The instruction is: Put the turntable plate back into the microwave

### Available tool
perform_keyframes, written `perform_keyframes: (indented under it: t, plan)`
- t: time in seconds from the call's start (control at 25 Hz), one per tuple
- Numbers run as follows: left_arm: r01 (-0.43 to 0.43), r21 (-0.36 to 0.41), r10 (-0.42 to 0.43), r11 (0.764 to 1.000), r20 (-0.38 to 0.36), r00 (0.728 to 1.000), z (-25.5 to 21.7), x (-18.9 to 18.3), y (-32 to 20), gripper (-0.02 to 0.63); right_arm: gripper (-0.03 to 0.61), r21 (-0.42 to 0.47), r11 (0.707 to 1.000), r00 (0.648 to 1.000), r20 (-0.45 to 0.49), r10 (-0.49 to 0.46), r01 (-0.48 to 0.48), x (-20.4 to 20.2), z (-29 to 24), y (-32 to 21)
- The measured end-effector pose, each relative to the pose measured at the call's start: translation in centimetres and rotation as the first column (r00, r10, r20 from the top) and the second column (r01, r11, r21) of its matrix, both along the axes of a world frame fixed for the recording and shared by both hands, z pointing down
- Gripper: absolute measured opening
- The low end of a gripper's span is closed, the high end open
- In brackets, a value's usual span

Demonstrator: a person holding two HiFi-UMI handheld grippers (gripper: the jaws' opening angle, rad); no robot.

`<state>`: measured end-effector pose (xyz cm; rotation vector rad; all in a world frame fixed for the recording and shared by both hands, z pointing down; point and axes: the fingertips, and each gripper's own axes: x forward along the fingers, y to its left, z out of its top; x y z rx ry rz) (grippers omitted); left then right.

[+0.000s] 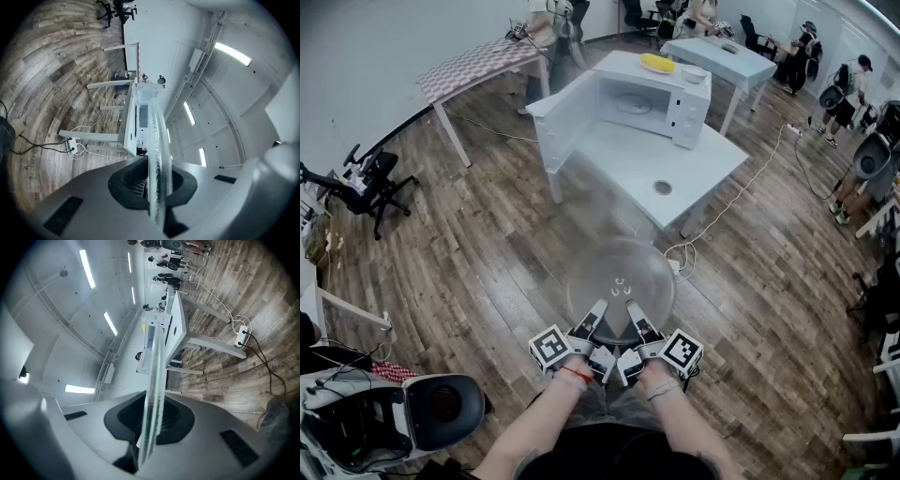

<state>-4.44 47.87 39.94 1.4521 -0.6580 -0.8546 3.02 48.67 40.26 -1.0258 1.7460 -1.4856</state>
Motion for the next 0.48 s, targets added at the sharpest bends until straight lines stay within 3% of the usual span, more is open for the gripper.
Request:
perform_keyframes:
  t: [0.48]
  plan:
    - [-0.013, 0.01, 0.012, 1.0, 0.073, 0.997, 0.55, -0.25, -1.05, 0.031, 0.049, 0.013, 1.0, 1.0, 0.001, 0.004, -0.004, 0.04, -0.09, -1.05]
